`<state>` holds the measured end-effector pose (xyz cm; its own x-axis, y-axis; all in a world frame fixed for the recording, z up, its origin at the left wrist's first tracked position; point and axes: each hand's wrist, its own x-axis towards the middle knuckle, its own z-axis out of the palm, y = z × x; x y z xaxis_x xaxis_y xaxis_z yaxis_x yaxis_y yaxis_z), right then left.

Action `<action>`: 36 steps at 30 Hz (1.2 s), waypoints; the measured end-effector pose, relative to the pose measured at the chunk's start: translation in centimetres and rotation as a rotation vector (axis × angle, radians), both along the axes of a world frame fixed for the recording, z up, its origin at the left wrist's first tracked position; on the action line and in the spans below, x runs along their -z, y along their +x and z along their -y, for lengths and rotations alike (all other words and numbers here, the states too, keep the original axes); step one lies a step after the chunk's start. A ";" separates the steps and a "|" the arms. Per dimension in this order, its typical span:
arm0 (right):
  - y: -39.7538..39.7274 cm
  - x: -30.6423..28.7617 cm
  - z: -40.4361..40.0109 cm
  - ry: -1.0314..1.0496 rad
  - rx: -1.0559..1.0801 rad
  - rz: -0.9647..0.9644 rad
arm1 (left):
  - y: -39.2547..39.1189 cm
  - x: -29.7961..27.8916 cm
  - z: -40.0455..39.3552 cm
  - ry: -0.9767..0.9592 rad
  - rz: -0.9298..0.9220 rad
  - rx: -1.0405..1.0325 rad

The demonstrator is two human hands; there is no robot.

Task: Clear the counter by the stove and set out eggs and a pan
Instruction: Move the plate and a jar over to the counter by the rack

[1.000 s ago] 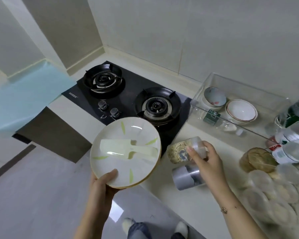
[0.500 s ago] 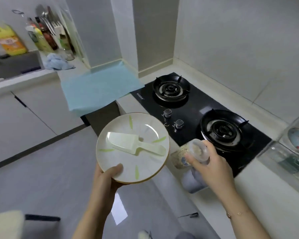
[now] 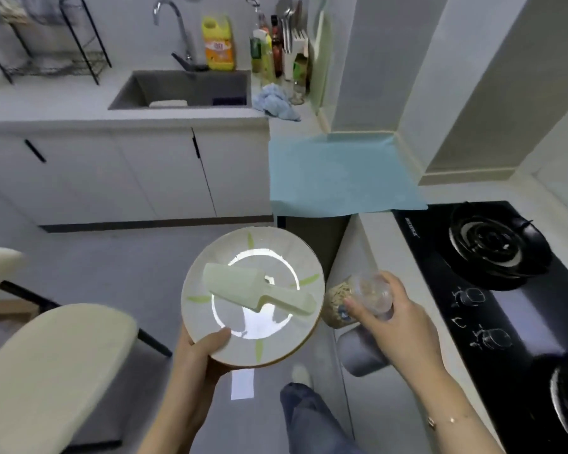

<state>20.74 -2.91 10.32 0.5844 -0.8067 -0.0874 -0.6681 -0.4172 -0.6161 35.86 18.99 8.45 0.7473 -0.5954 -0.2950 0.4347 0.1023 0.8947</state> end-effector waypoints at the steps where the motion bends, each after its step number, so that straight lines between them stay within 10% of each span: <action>1: 1.7 0.1 0.5 -0.004 -0.033 0.003 | 1.2 0.1 0.1 0.004 0.005 -0.017; 18: 32.8 -0.2 12.1 0.046 -0.368 0.007 | 24.1 -1.5 8.8 0.063 -0.054 -0.417; 36: 61.7 1.6 5.2 0.116 -0.419 0.009 | 48.5 1.7 0.2 -0.025 -0.150 -0.669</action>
